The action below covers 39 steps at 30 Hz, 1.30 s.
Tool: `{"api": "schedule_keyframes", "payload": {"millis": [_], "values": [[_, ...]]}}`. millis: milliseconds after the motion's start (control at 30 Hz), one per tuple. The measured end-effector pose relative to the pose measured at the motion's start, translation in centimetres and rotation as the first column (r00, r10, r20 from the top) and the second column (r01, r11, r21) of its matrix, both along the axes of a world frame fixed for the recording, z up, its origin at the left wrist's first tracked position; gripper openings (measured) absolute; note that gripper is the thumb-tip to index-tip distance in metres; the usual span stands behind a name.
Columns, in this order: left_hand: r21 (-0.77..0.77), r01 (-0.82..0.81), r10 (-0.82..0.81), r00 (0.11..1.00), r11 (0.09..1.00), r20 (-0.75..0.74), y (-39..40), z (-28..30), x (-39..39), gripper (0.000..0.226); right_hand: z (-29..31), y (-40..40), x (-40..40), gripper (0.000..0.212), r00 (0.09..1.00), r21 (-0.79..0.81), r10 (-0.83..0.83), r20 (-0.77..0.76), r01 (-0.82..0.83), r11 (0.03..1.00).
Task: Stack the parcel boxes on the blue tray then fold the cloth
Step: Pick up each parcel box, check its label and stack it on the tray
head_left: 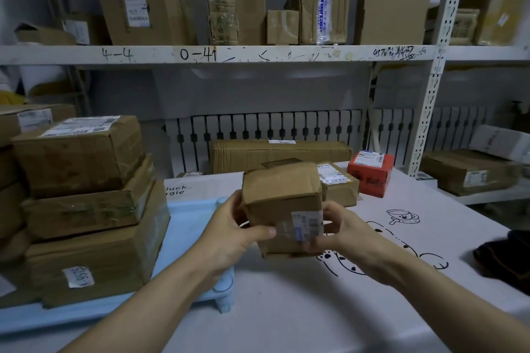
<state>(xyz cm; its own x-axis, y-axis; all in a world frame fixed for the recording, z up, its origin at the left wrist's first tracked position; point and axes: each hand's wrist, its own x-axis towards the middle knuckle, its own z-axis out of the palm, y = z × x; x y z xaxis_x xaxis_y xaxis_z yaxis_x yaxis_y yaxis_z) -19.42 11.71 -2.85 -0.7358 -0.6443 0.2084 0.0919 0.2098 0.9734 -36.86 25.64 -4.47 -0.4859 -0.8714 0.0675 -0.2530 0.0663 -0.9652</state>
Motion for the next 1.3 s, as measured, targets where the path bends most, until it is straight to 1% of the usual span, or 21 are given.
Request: {"api": "schedule_keyframes", "payload": {"millis": [67, 200, 267, 333, 400, 467, 533, 633, 667, 700, 767, 833, 900, 933, 1000, 1067, 1133, 1200, 1267, 1300], "values": [[0.010, -0.042, 0.042, 0.999, 0.999, -0.005, -0.2, -0.2, -0.1, 0.061, 0.3, 0.1, 0.1, 0.063, 0.999, -0.043, -0.048, 0.009, 0.049, 0.998], [0.025, -0.113, 0.113, 0.994, 0.993, -0.008, -0.4, 0.2, 0.0, 0.088, 1.0, 0.0, 0.1, 0.058, 0.986, -0.090, -0.161, -0.030, 0.158, 0.983], [-0.001, -0.157, 0.157, 0.987, 0.988, -0.015, -0.4, 0.5, 0.1, 0.100, 1.1, -0.1, 0.1, 0.060, 0.976, -0.108, -0.207, -0.061, 0.200, 0.974], [-0.099, -0.193, 0.194, 0.981, 0.976, -0.008, -0.3, 0.5, 0.1, 0.103, 0.9, -0.2, 0.0, 0.062, 0.961, -0.122, -0.255, -0.112, 0.241, 0.963], [-0.271, -0.215, 0.228, 0.974, 0.938, 0.017, -0.2, 0.2, 0.1, 0.103, 0.5, -0.5, -0.2, 0.067, 0.933, -0.133, -0.298, -0.203, 0.275, 0.952], [-0.471, -0.217, 0.260, 0.965, 0.855, 0.028, -0.1, 0.0, 0.0, 0.102, 0.2, -0.7, 0.0, 0.072, 0.892, -0.144, -0.328, -0.312, 0.297, 0.944], [-0.636, -0.208, 0.287, 0.958, 0.743, 0.021, 0.0, 0.0, -0.1, 0.099, 0.1, -0.9, 0.1, 0.073, 0.836, -0.164, -0.354, -0.420, 0.314, 0.935], [-0.834, -0.183, 0.329, 0.944, 0.520, -0.003, 0.2, 0.3, -0.3, 0.092, 0.5, -1.1, 0.5, 0.072, 0.728, -0.217, -0.379, -0.571, 0.310, 0.925], [-0.876, -0.168, 0.337, 0.941, 0.453, -0.006, 0.2, 0.3, -0.5, 0.090, 0.8, -1.2, 0.8, 0.071, 0.695, -0.231, -0.378, -0.611, 0.299, 0.926], [-0.903, -0.147, 0.341, 0.940, 0.404, -0.001, 0.3, 0.3, -0.6, 0.088, 1.0, -1.2, 1.0, 0.071, 0.669, -0.242, -0.373, -0.643, 0.285, 0.927], [-0.927, -0.119, 0.336, 0.942, 0.355, 0.008, 0.4, 0.3, -0.9, 0.083, 1.2, -1.3, 1.5, 0.070, 0.636, -0.265, -0.362, -0.682, 0.246, 0.932], [-0.935, -0.120, 0.337, 0.942, 0.335, 0.000, 0.4, 0.3, -1.2, 0.078, 1.3, -1.5, 1.9, 0.069, 0.619, -0.288, -0.355, -0.701, 0.211, 0.934], [-0.932, -0.129, 0.352, 0.936, 0.338, -0.002, 0.3, 0.4, -1.3, 0.074, 1.4, -1.6, 2.1, 0.071, 0.612, -0.301, -0.352, -0.708, 0.190, 0.934], [-0.930, -0.132, 0.363, 0.932, 0.342, 0.001, 0.3, 0.4, -1.3, 0.071, 1.4, -1.6, 2.1, 0.074, 0.624, -0.309, -0.350, -0.699, 0.177, 0.934], [-0.921, -0.148, 0.382, 0.924, 0.360, 0.001, 0.1, 0.5, -1.1, 0.065, 1.5, -1.4, 1.9, 0.082, 0.689, -0.315, -0.332, -0.644, 0.157, 0.936], [-0.896, -0.171, 0.380, 0.925, 0.410, -0.002, -0.1, 0.7, -0.8, 0.060, 1.5, -1.1, 1.6, 0.090, 0.736, -0.304, -0.324, -0.595, 0.167, 0.938], [-0.842, -0.188, 0.360, 0.933, 0.505, 0.008, 0.0, 0.8, -0.4, 0.057, 1.3, -1.0, 1.1, 0.095, 0.756, -0.273, -0.326, -0.568, 0.200, 0.941], [-0.754, -0.174, 0.320, 0.946, 0.633, 0.051, 0.0, 0.8, 0.0, 0.055, 1.1, -0.8, 0.8, 0.096, 0.797, -0.254, -0.321, -0.511, 0.217, 0.943], [-0.668, -0.124, 0.256, 0.961, 0.733, 0.102, -0.2, 0.5, 0.1, 0.052, 1.0, -0.5, 0.8, 0.091, 0.872, -0.250, -0.293, -0.392, 0.206, 0.946], [-0.622, -0.101, 0.209, 0.972, 0.776, 0.103, -0.3, 0.4, 0.1, 0.053, 1.1, -0.3, 0.9, 0.086, 0.908, -0.241, -0.257, -0.332, 0.181, 0.953]]}}
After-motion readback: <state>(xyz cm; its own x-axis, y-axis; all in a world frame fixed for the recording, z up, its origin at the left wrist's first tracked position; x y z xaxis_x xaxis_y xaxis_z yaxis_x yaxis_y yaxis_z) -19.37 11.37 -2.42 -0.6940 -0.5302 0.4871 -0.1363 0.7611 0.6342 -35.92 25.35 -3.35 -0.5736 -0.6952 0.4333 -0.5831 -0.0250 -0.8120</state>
